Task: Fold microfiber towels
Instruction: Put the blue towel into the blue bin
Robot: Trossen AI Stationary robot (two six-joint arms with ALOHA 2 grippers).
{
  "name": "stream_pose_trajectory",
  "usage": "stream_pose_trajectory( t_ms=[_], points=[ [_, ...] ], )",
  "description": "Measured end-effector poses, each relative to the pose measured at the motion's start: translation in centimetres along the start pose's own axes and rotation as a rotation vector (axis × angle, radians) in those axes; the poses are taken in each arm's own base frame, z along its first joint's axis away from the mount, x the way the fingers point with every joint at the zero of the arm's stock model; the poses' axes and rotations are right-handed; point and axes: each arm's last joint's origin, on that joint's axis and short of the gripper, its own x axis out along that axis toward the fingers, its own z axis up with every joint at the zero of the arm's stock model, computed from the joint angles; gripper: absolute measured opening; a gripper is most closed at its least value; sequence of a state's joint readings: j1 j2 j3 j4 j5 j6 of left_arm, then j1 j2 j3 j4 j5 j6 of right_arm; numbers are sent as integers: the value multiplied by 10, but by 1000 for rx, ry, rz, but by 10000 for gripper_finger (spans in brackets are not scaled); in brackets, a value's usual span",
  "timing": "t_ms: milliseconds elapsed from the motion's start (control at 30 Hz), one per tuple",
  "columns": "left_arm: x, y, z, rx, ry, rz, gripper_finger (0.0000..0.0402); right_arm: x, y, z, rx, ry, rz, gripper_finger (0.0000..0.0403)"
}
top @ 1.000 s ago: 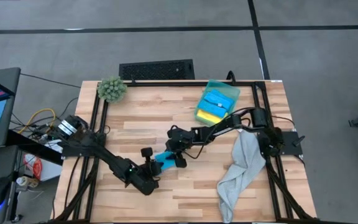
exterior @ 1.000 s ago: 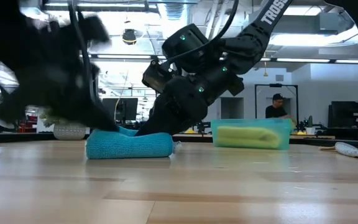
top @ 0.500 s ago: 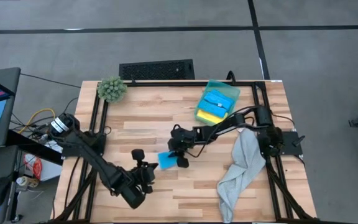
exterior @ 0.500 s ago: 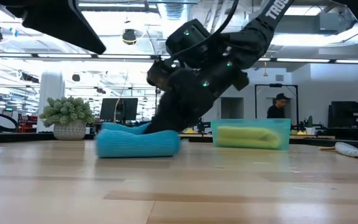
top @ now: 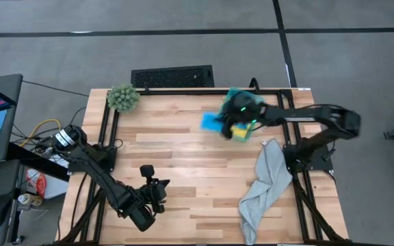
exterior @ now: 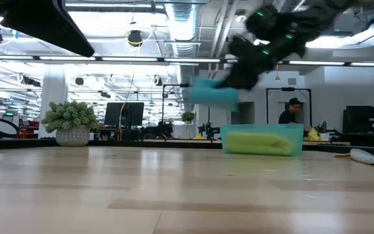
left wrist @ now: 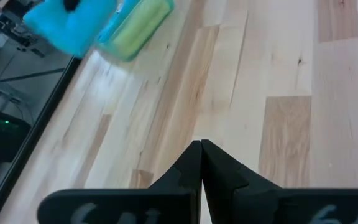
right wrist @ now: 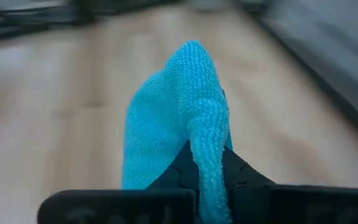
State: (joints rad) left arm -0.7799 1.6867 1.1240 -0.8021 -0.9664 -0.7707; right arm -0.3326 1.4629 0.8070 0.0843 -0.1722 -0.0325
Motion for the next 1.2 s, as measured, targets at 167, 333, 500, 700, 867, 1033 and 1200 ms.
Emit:
stream_pose_trajectory(
  t_ms=[167, 333, 500, 700, 867, 1033, 1200],
  points=[
    [0, 0, 1, -7, -10, 8, 0, -55, -51, -24, 85, -54, -271, 26],
    [2, 1, 2, -30, -17, 21, 0, -85, -89, -44, 171, -61, -414, 28],
    [2, 2, 2, -54, -17, 21, 0, -88, -113, -66, 245, -29, -378, 28],
    [2, 1, 2, -66, -6, 10, 0, -75, -134, -86, 325, 12, -361, 33],
    [2, 1, 1, -73, 11, -7, 0, -60, -142, -101, 356, 71, -348, 33],
    [2, 1, 1, -75, 12, -8, 0, -48, -146, -112, 392, 108, -344, 48],
    [2, 1, 1, -75, 13, -9, 0, -48, -147, -114, 392, 131, -390, 96]
  ],
)
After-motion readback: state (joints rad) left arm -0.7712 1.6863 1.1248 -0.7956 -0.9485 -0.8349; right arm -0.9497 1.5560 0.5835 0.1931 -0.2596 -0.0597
